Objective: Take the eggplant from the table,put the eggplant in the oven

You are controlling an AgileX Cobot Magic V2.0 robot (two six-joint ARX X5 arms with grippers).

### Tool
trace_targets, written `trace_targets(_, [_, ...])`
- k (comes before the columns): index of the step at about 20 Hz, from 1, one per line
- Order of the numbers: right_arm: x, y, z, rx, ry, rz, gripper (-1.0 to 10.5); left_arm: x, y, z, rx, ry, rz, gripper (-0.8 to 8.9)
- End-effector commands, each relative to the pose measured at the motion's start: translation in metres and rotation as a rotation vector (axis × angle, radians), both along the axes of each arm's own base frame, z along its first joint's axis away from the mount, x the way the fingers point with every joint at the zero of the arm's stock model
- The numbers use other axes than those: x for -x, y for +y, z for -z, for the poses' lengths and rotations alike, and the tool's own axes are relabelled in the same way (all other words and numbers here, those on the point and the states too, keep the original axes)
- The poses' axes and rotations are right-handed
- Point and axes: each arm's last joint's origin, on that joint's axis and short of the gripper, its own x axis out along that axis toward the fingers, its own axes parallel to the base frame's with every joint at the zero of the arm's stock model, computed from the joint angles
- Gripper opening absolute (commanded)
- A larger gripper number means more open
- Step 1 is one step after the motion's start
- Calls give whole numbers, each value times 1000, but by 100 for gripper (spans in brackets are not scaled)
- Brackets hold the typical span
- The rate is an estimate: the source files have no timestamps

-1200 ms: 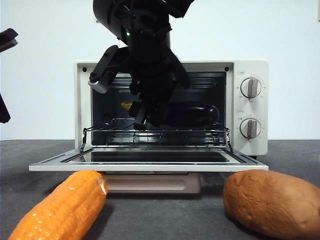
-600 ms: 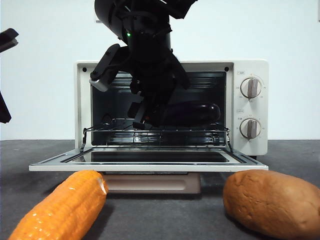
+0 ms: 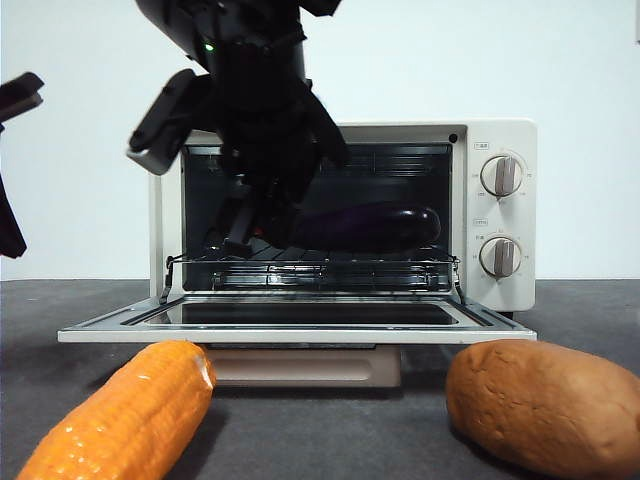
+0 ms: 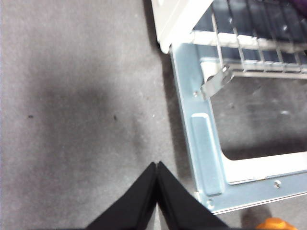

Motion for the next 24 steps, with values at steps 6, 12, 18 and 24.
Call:
trace_targets(6, [56, -5, -62, -197, 40, -19, 210, -25, -7, 30, 25, 97, 66, 6])
trace_targets(12, [91, -41, -106, -294, 186, -49, 3, -41, -12, 66, 24, 217, 128, 6])
trace_targets(18, [108, -78, -143, -376, 176, -33, 3, -48, -9, 89, 131, 317, 192, 6])
trace_targets(24, [120, -102, -161, -414, 167, -27, 3, -48, -5, 89, 262, 330, 262, 6])
